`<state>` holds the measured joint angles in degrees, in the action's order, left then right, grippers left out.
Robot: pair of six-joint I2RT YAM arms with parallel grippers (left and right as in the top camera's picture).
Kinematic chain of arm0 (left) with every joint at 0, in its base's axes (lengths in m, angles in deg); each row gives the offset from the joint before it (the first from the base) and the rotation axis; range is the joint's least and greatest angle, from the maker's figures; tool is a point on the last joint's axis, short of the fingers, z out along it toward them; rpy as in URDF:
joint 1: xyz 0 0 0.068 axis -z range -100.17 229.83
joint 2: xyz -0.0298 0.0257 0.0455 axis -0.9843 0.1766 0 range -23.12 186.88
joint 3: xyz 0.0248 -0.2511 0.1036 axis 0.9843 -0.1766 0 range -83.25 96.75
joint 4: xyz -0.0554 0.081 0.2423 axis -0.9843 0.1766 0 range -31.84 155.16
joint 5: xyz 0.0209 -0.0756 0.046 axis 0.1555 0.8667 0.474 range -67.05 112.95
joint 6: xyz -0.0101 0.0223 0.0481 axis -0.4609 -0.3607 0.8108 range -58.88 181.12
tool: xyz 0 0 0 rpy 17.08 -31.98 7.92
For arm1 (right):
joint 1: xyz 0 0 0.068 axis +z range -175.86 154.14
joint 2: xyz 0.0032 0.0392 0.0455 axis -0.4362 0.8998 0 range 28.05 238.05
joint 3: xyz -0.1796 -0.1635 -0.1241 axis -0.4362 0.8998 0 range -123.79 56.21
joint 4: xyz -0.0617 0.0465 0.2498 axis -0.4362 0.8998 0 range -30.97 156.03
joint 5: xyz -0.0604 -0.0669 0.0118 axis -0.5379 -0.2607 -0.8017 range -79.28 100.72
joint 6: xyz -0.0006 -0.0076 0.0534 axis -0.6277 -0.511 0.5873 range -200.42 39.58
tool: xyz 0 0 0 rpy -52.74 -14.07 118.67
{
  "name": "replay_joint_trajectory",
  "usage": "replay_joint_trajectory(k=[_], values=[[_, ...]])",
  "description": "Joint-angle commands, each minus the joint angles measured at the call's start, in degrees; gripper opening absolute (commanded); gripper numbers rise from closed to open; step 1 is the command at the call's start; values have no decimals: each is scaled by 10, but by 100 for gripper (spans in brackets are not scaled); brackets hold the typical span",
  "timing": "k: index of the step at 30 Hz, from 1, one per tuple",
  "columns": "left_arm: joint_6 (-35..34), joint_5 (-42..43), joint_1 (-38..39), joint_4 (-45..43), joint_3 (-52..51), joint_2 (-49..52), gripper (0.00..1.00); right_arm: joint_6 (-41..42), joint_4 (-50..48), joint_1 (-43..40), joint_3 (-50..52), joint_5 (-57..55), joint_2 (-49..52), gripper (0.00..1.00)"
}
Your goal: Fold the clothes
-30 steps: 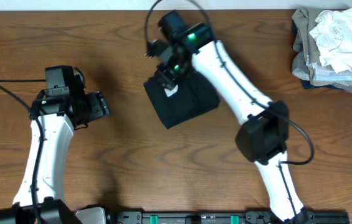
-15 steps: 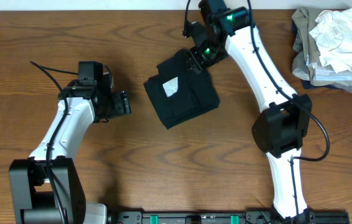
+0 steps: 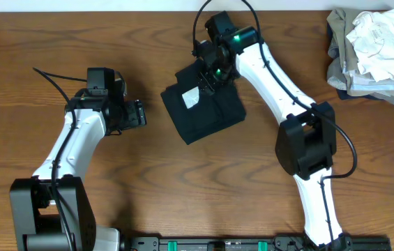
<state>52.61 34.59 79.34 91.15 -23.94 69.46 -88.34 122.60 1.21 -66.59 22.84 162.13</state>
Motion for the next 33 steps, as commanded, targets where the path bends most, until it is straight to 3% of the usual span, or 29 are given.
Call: replay_joint_trajectory(k=[1, 7, 17, 25, 33], values=[[10, -1, 0, -1, 9, 2, 81, 9, 1, 4, 3, -17, -15, 65], [10, -1, 0, -6, 9, 2, 81, 28, 4, 8, 27, -16, -14, 60], [10, -1, 0, -6, 9, 3, 81, 28, -105, 18, 145, -16, -13, 62], [10, -1, 0, -6, 9, 3, 81, -10, -70, 10, 94, -26, -26, 72], [12, -42, -10, -8, 9, 3, 82, -24, -26, 42, 24, -27, -26, 72]])
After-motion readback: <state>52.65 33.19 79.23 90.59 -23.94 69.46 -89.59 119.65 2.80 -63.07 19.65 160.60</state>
